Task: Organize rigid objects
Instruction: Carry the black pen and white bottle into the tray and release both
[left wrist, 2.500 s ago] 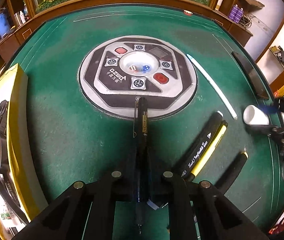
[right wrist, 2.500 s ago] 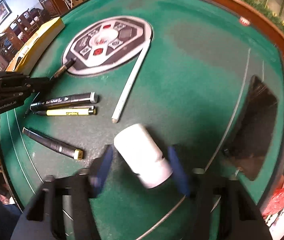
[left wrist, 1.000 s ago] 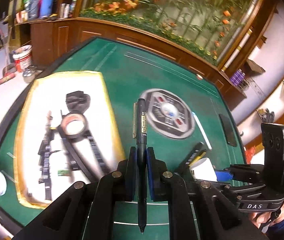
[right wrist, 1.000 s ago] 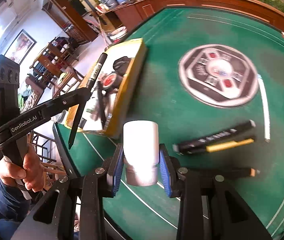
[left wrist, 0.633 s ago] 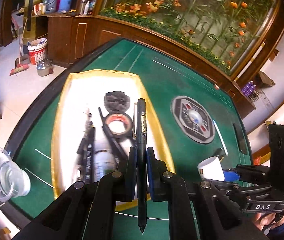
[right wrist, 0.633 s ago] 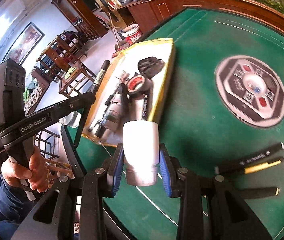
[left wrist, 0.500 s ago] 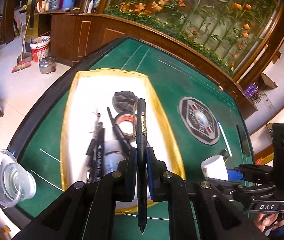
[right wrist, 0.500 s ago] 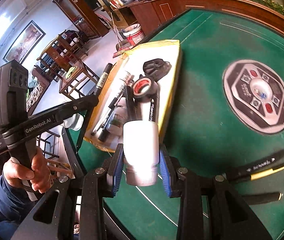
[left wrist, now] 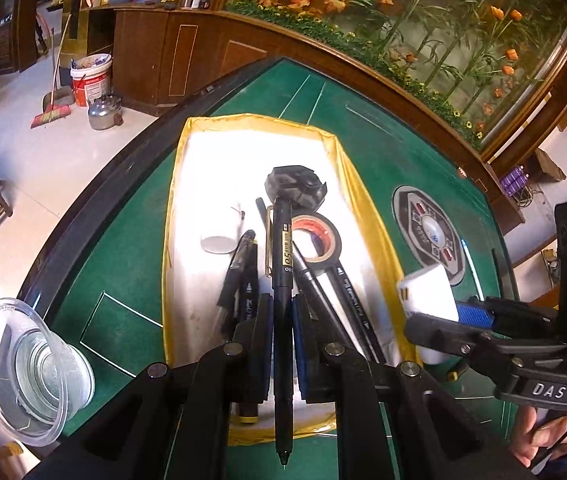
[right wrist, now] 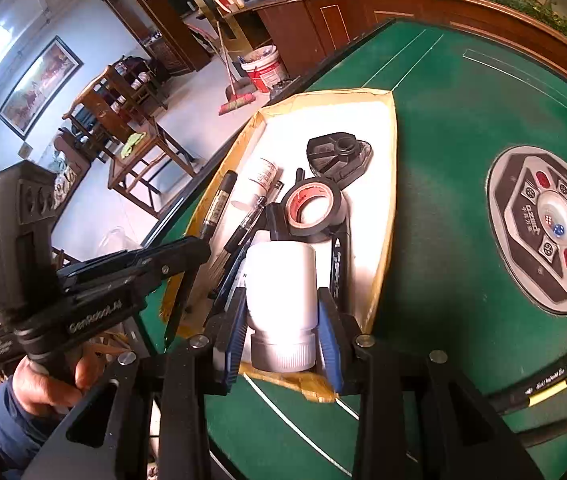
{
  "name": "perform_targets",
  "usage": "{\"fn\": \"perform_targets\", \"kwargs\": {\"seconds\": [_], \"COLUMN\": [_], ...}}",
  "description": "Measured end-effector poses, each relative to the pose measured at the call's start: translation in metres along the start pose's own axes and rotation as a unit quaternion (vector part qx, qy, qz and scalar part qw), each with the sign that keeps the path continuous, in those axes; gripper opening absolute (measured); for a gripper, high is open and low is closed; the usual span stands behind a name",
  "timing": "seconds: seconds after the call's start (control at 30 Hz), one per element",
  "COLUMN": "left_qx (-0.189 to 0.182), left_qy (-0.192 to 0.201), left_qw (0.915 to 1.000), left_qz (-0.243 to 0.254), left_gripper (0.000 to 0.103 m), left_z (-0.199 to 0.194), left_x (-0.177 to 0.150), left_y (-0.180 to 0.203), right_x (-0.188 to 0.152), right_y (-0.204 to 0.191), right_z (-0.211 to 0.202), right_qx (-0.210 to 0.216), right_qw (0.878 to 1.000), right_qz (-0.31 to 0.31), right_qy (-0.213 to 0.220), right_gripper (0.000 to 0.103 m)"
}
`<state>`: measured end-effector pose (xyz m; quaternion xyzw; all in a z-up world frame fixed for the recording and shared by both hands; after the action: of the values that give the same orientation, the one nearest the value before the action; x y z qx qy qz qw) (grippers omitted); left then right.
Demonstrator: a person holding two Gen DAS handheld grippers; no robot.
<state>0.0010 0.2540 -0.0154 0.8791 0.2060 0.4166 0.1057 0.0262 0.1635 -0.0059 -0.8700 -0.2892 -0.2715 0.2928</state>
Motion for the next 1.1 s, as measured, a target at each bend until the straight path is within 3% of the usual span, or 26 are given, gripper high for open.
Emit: {"fn": "perform_targets", "kwargs": {"seconds": [0.5,0.9,0.97,1.03,1.1], "left_qx": [0.022,0.040,0.042,0.043,0.040], "left_qy": [-0.019,-0.011,-0.009,-0.007,-0.006], "left_qw": [0.9996,0.9992,0.9991,0.9990,0.9991], "left_qz": [-0.001,0.000,-0.004,-0.008,-0.016], "left_gripper": [0.009,0.009,0.009,0.009,0.009], "left_z": [0.020,0.041,0.043,0.042,0.038], "left_x": [-0.016,-0.010,-0.009,-0.009,-0.009], "left_y": [-0.018,-0.027,-0.028,-0.028,-0.027], "right_x": [-0.019,-0.015,-0.015,-0.015,-0.014], "right_y": [0.008,0.011,0.011,0.011,0.010], "right_z": [0.049,0.063,0.060,0.056,0.050], "right_qx": [-0.041,-0.060,-0.057,-0.048,-0.042], "right_qw": [0.998,0.996,0.997,0.997,0.998], "right_qz": [-0.023,-0.045,-0.041,-0.035,-0.034], "right_qy": [-0.048,-0.039,-0.043,-0.045,-0.040], "right_gripper": [0.032,0.033,0.038,0.052,0.053]}}
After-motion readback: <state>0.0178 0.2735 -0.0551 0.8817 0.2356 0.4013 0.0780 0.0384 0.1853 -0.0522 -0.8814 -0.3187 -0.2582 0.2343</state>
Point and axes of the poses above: each gripper's, at about its wrist camera, not at the fingertips, and z roughly the way its jaws point, y to its right, x to its top, the point moved 10 cm from there along z, roughly the way its jaws point, and after that the axes turned 15 degrees about y, right-handed, at the moved point
